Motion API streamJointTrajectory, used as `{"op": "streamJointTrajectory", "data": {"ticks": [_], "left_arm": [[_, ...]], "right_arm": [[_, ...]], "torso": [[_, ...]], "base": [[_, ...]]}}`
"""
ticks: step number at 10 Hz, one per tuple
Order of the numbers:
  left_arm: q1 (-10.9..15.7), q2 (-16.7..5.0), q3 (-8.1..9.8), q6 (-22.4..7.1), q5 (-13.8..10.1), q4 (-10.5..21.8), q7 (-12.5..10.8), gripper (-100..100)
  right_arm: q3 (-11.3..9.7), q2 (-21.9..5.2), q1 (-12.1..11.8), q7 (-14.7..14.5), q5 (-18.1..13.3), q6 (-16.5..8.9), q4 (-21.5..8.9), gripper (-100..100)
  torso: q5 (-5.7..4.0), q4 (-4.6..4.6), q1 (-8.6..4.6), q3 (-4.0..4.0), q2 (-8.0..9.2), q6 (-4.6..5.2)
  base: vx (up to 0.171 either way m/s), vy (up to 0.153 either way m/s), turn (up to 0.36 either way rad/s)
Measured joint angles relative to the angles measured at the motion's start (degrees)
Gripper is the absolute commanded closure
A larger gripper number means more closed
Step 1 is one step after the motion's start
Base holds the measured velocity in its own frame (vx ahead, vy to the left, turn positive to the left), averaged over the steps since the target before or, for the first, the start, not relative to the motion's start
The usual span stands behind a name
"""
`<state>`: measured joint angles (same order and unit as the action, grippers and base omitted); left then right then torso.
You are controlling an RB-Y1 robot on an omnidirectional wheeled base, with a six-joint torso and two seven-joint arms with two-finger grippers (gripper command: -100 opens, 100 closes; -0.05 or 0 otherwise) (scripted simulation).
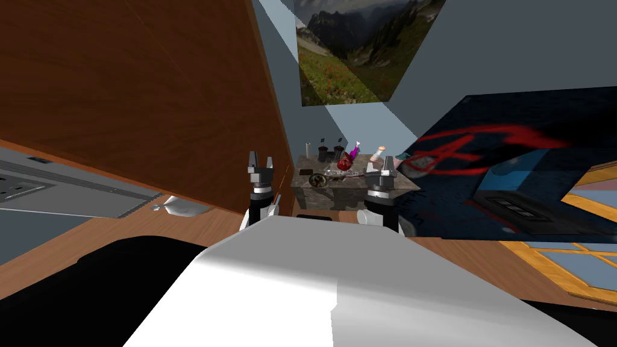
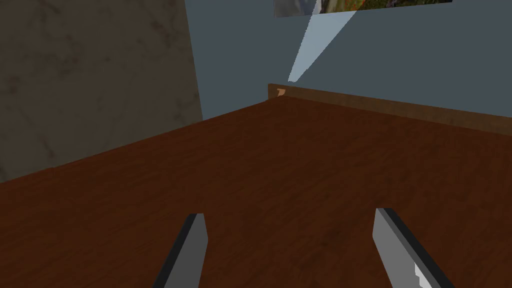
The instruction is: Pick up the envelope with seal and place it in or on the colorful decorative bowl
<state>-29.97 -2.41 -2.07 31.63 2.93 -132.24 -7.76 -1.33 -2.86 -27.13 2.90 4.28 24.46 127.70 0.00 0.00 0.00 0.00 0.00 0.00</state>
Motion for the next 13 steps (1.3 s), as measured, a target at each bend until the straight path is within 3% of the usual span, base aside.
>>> {"op": "streamJointTrajectory", "data": {"ticks": [13], "left_arm": [[0.0, 0.0, 0.0, 0.0, 0.0, 0.0, 0.0, 0]], "right_arm": [[3.3, -16.8, 13.8, 3.2, -18.5, 5.6, -10.9, -100]], "torso": [[0.03, 0.05, 0.1, 0.12, 0.21, -0.02]], "base": [[-0.072, 0.041, 0.105]]}}
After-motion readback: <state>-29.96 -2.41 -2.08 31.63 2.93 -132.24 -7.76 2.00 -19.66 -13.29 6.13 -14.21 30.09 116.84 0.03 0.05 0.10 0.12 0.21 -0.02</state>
